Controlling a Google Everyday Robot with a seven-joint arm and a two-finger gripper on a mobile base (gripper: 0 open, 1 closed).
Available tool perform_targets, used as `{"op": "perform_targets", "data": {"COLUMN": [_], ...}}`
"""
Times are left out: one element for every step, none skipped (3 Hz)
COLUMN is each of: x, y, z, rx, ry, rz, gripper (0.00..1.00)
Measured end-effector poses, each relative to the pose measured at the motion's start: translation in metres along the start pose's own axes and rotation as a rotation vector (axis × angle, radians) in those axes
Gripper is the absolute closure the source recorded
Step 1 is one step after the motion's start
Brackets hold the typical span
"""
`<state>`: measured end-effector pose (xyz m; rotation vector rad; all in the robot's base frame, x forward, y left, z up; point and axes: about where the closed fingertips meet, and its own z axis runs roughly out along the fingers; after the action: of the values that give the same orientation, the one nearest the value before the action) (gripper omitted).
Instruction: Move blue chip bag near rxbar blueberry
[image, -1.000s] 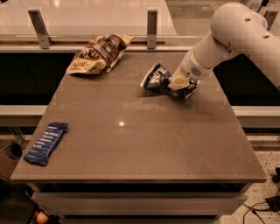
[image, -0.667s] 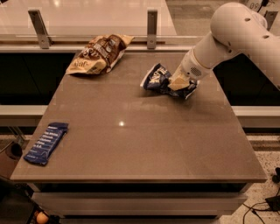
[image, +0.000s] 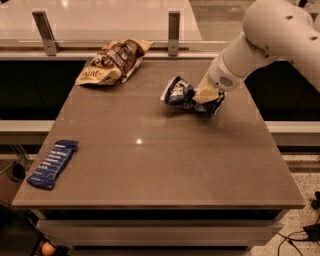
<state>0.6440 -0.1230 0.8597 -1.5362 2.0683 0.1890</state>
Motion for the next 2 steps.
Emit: {"op": "perform_targets", "data": {"x": [-0.021, -0.040], "y": [0.032, 0.056], "z": [-0.042, -0.070], "rx": [0.040, 0.065], "ry": [-0.010, -0.024], "rz": [-0.078, -0.140], "gripper": [1.00, 1.00]}}
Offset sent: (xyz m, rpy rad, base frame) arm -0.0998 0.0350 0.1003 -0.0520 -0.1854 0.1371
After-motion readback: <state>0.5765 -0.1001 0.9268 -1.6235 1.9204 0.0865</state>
